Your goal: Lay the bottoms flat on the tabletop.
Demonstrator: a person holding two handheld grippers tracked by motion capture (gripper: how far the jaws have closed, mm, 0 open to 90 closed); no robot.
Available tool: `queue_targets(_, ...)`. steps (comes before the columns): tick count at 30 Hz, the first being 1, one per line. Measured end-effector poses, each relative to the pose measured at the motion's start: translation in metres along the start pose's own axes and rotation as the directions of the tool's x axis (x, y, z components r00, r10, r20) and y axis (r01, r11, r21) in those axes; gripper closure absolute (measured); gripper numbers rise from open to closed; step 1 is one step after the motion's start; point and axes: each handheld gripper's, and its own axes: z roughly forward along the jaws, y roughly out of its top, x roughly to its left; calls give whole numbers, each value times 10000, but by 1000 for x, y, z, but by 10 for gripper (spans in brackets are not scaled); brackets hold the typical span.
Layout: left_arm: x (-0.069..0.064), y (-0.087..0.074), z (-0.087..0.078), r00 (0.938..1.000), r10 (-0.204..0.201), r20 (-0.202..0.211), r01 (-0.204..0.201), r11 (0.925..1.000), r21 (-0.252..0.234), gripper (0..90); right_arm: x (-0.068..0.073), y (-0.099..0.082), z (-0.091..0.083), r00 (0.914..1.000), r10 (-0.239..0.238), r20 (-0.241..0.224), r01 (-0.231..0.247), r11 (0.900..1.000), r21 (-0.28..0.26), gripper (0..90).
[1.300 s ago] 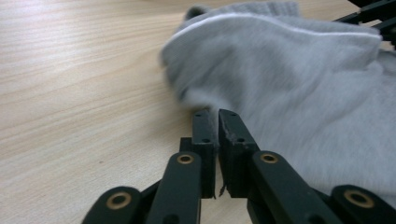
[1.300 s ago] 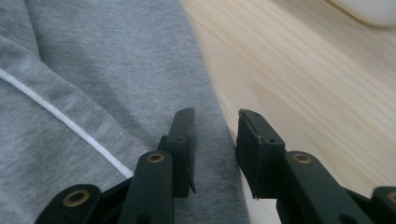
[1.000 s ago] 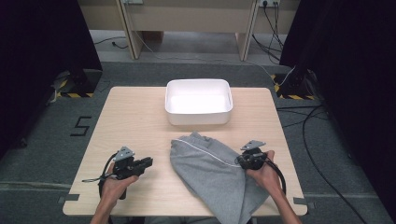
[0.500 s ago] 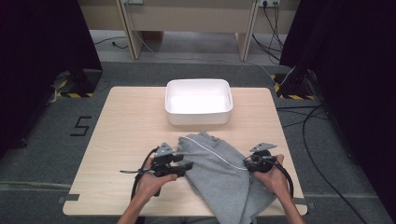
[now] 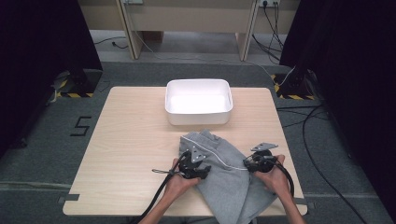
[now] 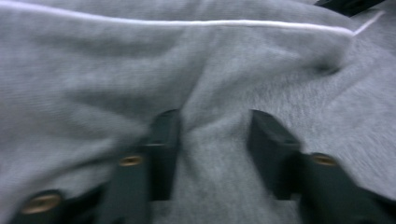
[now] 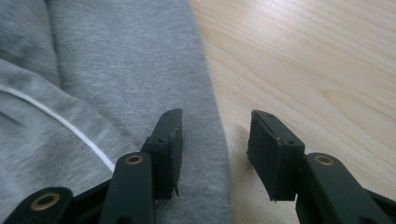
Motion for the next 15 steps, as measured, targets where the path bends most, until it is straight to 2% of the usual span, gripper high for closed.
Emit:
queue_targets(3, 7, -1, -4, 9995, -137, 273, 138, 9999, -13, 778, 0, 0, 0, 10000, 25, -24, -25, 10000, -13, 550)
queue_targets(5, 10, -1, -7, 9995, -85, 314, 87, 9999, -65, 832, 0, 0, 0, 10000, 55, -39, -56, 10000, -37, 550)
queue_targets(7, 13, -1, -11, 9990, -30, 439, 37, 9999, -165, 842, -1, -1, 0, 9998, 158, -87, -159, 9999, -40, 550)
queue_targets(9, 17, 0, -19, 9978, -157, 638, 179, 9992, -351, 844, -1, -1, 0, 9998, 181, -96, -181, 9998, -31, 550)
queue_targets(12, 22, 3, -39, 9934, -337, 1097, 433, 9953, -865, 844, -1, -1, 0, 9998, 173, -81, -174, 9998, -34, 550)
queue_targets(15, 30, 4, -60, 9942, -262, 1040, 380, 9928, -1133, 844, -1, -1, 0, 9998, 201, -66, -201, 9998, -27, 550)
